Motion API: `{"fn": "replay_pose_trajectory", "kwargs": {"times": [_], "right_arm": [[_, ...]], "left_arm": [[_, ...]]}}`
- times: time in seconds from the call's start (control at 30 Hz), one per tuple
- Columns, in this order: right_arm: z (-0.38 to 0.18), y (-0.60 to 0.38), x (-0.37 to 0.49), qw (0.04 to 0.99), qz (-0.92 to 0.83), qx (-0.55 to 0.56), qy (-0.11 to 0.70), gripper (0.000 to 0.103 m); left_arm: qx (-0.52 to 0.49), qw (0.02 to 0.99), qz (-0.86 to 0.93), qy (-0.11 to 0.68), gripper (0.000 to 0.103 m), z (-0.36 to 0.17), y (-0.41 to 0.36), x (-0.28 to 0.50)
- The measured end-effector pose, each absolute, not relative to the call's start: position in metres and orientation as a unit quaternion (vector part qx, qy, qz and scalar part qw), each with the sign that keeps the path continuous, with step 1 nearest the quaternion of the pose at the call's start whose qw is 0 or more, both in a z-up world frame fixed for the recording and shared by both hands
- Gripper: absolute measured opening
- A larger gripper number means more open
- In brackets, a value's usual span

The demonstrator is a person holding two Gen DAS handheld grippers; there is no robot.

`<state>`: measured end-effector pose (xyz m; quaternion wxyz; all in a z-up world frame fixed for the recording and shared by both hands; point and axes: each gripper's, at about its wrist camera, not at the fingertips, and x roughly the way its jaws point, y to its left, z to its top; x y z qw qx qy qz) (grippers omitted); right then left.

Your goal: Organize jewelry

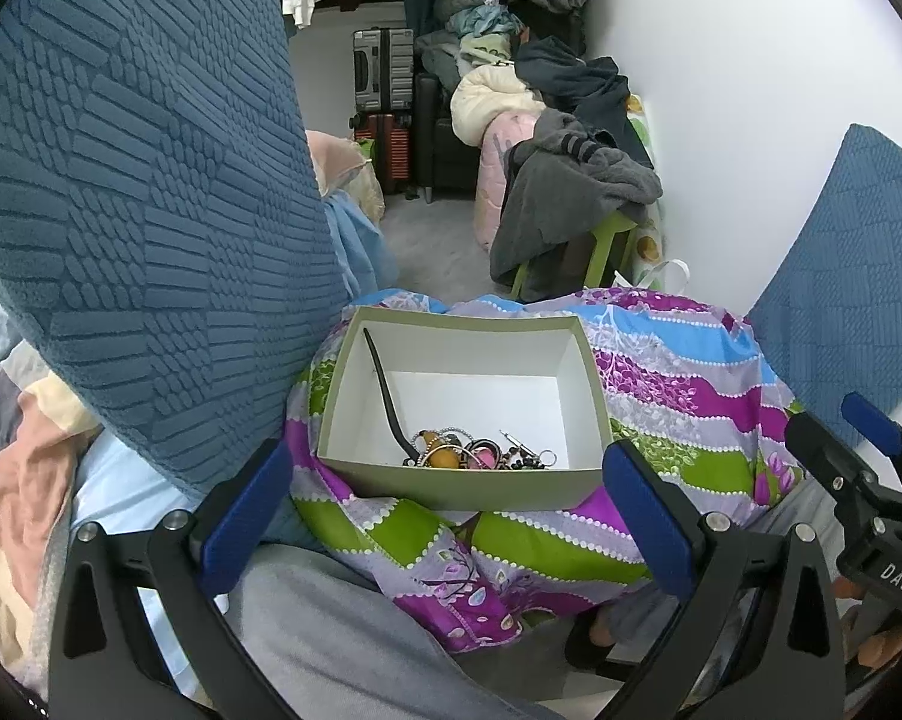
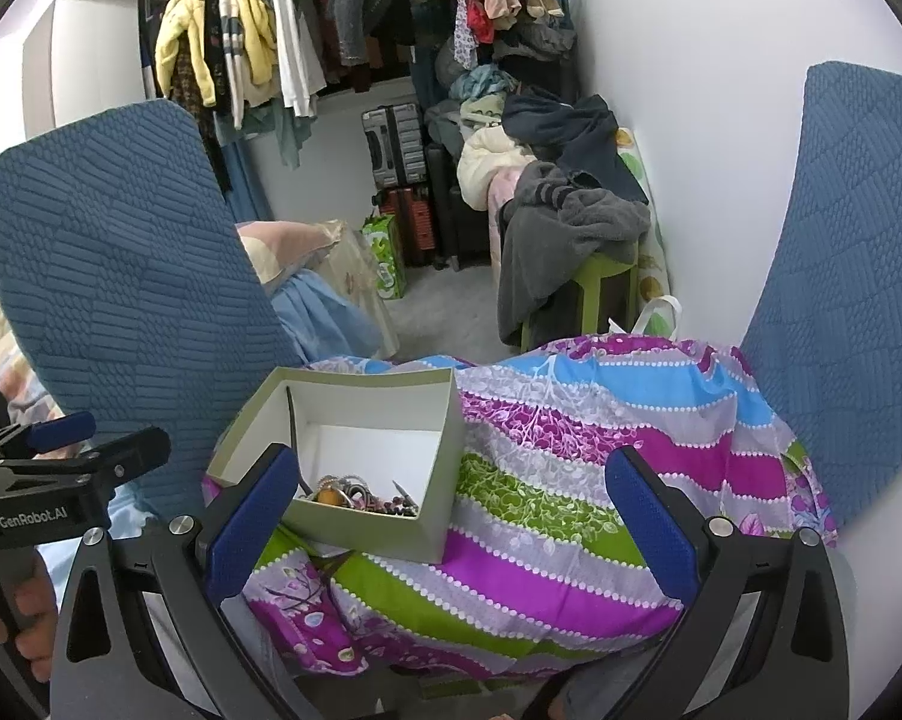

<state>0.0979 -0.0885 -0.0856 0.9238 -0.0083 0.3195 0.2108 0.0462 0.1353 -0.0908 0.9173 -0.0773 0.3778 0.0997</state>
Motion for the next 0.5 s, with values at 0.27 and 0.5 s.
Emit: {"fn": "replay_pose_trajectory", "kwargs": {"times": [0.27,0.5], "right_arm": [[-0.0828,-0.0904,0.0961,0.925,0.208,-0.008,0.318,0.103],[-0.0816,-0.0932,0.0962,0.927,0.206,-0.007,0.313,0.103]], "left_arm": [[-0.080,0.916,0.105,0.379,0.103,-0.0892,0.1405,0.0425],[-0.087,0.917,0.107,0.375,0.103,-0.0888,0.1440,0.0429]]}}
